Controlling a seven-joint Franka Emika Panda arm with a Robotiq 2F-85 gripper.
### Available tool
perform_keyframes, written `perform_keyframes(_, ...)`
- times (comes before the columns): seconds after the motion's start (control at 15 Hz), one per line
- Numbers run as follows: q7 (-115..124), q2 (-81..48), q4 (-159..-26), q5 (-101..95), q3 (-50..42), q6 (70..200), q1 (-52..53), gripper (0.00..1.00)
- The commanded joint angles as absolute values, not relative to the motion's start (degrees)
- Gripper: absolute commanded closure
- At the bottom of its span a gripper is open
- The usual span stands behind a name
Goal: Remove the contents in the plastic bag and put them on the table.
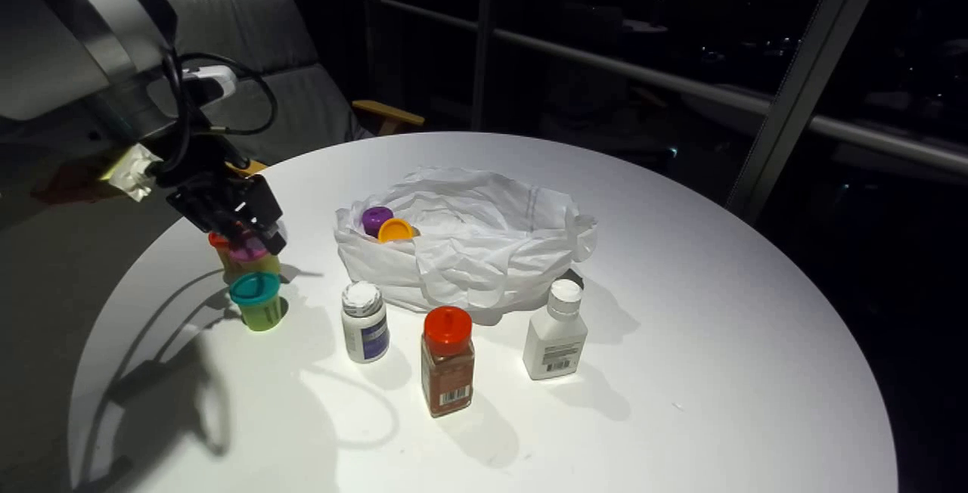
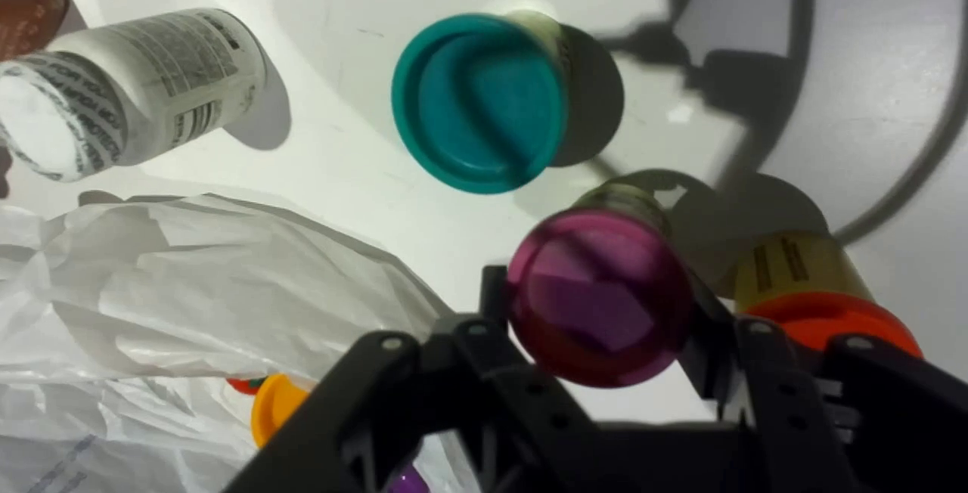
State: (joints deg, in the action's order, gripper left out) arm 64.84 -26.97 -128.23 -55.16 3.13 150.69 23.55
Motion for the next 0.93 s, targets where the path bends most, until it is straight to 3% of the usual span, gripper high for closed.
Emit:
perform_keyframes(0.0, 59.6, -31.1, -123.3, -51.5, 4.6, 152.0, 20.2, 0.22)
perform_keyframes(0.07, 58.6, -31.3, -122.8, -50.2, 4.6, 151.8, 19.8, 0.21)
perform_keyframes(0.27, 56.7, -29.1, -123.9, -47.4, 4.1, 150.9, 19.8, 0.0)
perform_keyframes(0.87, 51.8, -26.9, -120.5, -37.8, 1.5, 155.1, 16.1, 0.0)
